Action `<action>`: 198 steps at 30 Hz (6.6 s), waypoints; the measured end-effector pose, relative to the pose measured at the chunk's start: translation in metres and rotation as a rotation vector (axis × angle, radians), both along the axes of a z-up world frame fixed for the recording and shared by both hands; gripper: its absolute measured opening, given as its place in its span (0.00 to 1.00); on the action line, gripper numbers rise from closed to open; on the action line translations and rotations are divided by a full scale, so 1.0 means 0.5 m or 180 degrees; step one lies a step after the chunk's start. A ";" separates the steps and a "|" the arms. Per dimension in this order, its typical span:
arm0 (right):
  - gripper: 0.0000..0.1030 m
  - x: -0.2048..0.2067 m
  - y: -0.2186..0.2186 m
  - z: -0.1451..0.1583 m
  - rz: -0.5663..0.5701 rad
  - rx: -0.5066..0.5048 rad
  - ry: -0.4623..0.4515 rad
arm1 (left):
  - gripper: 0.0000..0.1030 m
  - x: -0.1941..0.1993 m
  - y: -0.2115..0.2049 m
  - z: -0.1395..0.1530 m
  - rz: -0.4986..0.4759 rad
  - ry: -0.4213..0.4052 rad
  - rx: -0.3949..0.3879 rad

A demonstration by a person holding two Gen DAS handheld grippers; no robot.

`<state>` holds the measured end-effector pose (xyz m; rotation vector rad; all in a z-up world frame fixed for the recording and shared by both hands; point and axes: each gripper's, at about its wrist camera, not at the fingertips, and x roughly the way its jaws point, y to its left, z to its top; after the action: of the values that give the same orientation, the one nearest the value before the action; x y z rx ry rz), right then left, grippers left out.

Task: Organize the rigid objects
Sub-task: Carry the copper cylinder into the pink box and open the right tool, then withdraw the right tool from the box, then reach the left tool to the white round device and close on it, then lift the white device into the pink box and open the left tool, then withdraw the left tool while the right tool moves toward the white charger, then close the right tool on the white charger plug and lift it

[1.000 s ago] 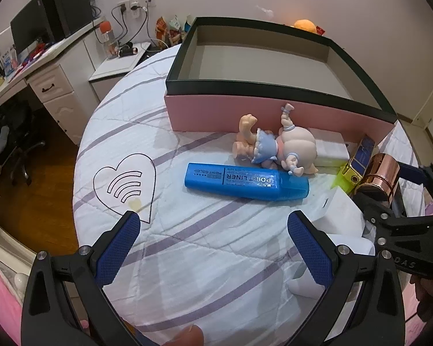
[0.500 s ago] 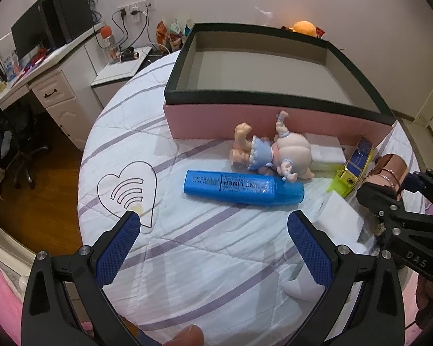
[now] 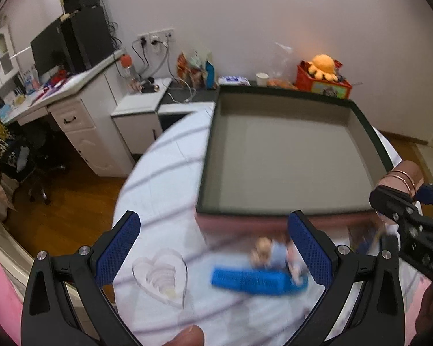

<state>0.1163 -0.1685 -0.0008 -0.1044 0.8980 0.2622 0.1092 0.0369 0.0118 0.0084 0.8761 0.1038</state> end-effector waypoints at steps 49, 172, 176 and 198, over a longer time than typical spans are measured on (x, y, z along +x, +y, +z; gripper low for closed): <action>0.78 -0.201 -0.101 -0.017 -0.0745 0.0430 -0.0129 | 1.00 -0.152 -0.051 -0.040 -0.0228 0.0041 -0.0171; 0.78 -0.134 -0.060 -0.038 -0.0502 0.0309 -0.0048 | 1.00 -0.098 -0.010 -0.019 -0.0382 -0.0016 -0.0257; 0.78 -0.171 -0.035 -0.075 -0.0335 0.0266 0.0094 | 1.00 -0.156 0.016 -0.051 -0.0261 0.0126 -0.0327; 0.44 -0.172 0.056 -0.177 0.0191 -0.0044 0.0315 | 1.00 -0.201 0.073 -0.078 -0.0115 0.0198 -0.0392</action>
<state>0.0301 -0.1406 -0.0893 -0.1321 0.9960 0.3192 0.0085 0.0733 -0.0271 -0.0880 0.9429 0.0158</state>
